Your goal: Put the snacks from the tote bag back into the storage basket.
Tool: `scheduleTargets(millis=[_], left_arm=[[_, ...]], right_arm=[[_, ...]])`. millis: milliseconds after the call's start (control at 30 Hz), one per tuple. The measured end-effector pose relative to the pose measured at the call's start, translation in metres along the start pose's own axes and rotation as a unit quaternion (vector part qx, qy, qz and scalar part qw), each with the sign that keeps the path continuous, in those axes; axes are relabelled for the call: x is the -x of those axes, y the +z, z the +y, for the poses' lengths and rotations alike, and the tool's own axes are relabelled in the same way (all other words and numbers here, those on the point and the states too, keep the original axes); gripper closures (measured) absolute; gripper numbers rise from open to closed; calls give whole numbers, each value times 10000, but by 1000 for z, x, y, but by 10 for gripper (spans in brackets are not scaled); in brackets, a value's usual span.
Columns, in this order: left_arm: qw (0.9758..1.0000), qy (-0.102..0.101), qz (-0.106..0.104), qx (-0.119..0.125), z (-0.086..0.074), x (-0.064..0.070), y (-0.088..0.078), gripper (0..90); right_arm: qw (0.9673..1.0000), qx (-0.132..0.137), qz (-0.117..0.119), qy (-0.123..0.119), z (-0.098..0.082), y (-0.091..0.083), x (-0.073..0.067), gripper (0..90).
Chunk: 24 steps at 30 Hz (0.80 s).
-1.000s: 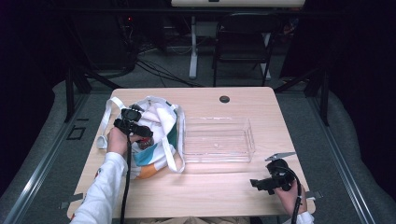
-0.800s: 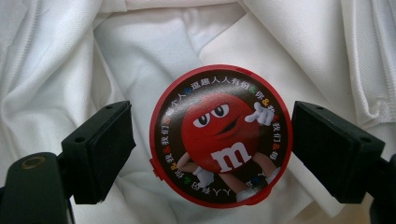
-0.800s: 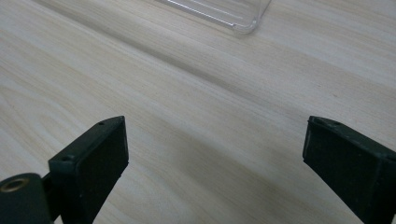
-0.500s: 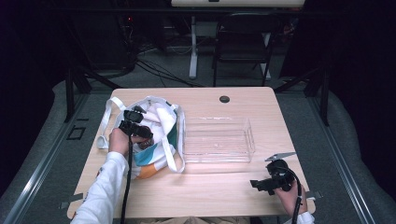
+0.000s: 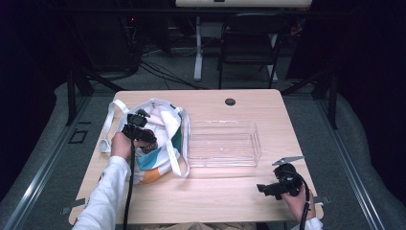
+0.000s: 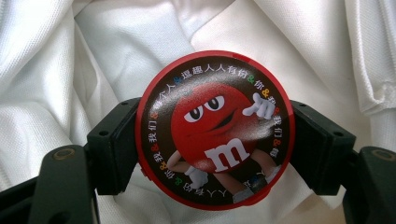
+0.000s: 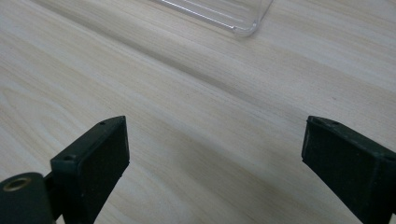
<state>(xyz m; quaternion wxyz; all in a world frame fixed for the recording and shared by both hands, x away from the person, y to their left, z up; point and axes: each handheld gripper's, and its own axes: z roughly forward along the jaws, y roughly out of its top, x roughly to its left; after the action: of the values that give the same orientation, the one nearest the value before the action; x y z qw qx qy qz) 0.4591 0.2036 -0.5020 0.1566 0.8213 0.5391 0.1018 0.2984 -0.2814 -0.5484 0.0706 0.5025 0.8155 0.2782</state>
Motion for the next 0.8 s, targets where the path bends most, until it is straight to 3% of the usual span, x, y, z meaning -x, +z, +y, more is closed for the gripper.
scheduleTargets(millis=[800], left_arm=[[9996,195,-62,218,0,-2,-29,258]], right_arm=[[10000,26,-16,17,0,-1,1,72]])
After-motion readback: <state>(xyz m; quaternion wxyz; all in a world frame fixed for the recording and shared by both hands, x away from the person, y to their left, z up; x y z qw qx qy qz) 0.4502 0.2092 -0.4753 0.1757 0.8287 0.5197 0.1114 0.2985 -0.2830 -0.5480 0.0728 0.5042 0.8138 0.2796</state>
